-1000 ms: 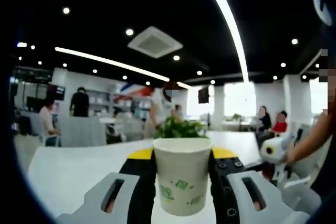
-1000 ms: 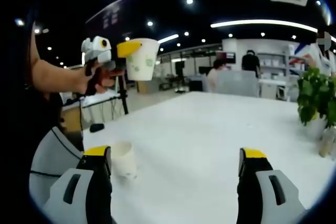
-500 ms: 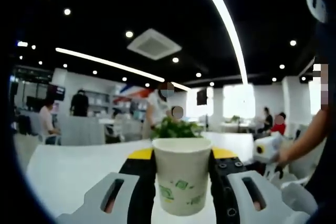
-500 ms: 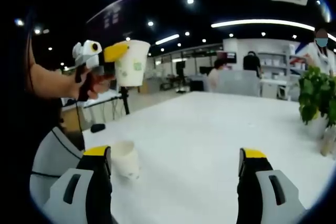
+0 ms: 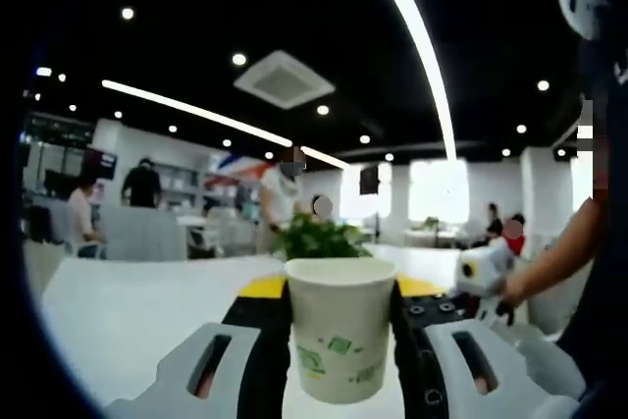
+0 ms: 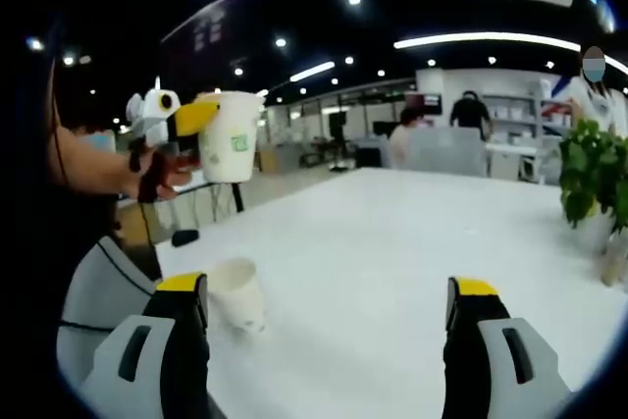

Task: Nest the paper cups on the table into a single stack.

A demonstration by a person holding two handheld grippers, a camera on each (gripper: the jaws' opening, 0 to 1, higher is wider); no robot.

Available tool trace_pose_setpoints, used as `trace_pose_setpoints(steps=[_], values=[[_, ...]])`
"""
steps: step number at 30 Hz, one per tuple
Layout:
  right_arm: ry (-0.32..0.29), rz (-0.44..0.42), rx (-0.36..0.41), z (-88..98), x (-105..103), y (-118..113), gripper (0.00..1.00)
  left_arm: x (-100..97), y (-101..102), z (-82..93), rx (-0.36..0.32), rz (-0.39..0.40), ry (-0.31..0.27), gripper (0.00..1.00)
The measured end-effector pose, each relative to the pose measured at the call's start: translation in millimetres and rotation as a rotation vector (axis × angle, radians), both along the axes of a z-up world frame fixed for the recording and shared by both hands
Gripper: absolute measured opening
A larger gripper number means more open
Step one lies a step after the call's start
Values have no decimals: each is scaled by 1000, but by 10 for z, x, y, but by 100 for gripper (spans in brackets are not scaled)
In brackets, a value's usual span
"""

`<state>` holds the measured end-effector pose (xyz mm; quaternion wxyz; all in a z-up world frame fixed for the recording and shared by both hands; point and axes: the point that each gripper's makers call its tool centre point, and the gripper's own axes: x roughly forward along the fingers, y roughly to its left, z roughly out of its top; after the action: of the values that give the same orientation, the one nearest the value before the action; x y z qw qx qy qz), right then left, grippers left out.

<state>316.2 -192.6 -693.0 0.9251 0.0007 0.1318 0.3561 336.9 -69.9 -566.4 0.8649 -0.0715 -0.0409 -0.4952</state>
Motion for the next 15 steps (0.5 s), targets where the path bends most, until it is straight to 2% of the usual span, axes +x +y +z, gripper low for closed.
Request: trace_pose_setpoints(steps=[10,15], values=[[3,-4,1,-8,-9,-17,100,-191,-61,-51,11,-23,-2,38],[6,-2,-2,-16,-19,-17,100,-229,-44,-13,0,-15,-20,38]])
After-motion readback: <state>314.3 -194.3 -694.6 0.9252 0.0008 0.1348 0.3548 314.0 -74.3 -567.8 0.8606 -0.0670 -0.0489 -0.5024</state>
